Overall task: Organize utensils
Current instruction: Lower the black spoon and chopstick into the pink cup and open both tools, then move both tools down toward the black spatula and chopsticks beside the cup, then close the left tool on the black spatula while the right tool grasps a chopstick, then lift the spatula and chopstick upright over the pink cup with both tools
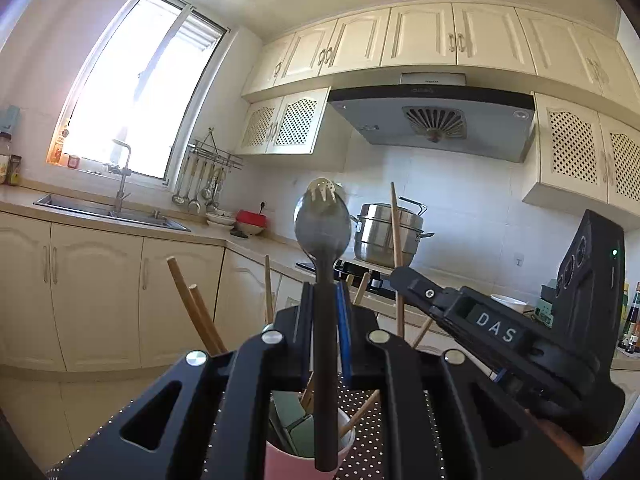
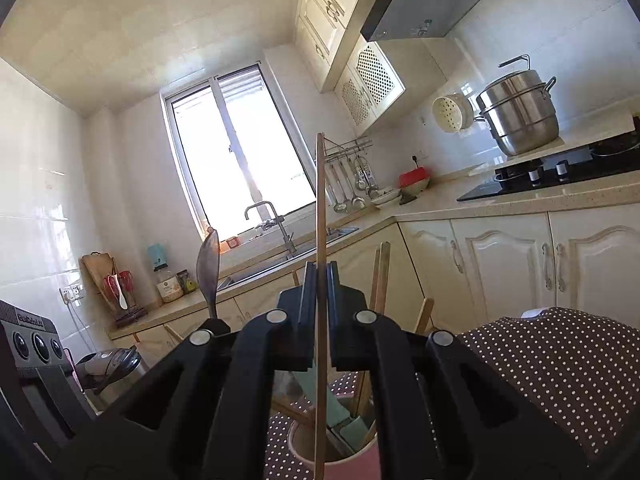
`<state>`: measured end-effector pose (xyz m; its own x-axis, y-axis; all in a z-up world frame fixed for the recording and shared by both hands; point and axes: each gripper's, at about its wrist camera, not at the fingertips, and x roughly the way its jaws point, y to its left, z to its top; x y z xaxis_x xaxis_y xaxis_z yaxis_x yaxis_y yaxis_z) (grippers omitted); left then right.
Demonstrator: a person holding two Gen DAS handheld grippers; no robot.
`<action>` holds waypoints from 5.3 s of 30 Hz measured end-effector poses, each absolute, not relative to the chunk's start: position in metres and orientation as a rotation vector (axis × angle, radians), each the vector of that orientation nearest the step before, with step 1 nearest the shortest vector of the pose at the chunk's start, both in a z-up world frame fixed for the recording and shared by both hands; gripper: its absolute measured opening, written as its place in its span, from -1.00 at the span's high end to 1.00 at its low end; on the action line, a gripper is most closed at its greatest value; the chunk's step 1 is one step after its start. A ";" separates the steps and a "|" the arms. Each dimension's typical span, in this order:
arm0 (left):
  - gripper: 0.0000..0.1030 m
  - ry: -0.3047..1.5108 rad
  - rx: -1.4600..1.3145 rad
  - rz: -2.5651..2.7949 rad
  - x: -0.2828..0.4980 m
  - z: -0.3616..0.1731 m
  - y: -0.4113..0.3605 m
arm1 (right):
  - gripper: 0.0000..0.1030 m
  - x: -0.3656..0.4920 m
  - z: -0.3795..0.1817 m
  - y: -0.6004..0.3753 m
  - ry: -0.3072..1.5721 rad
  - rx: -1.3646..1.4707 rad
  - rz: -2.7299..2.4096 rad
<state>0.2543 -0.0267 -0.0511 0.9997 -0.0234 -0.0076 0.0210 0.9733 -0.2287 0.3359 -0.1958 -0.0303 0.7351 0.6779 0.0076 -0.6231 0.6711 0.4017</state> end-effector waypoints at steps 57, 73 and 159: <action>0.19 0.261 -0.416 -0.113 0.273 -0.078 0.012 | 0.82 0.297 -0.061 -0.184 0.264 0.210 0.610; 0.16 0.797 -0.187 -0.155 0.249 -0.127 -0.006 | 0.58 0.242 -0.097 -0.196 0.582 0.114 0.433; 0.79 0.149 -0.289 -0.198 0.238 -0.039 -0.009 | 0.89 0.268 -0.018 -0.196 0.358 0.187 0.594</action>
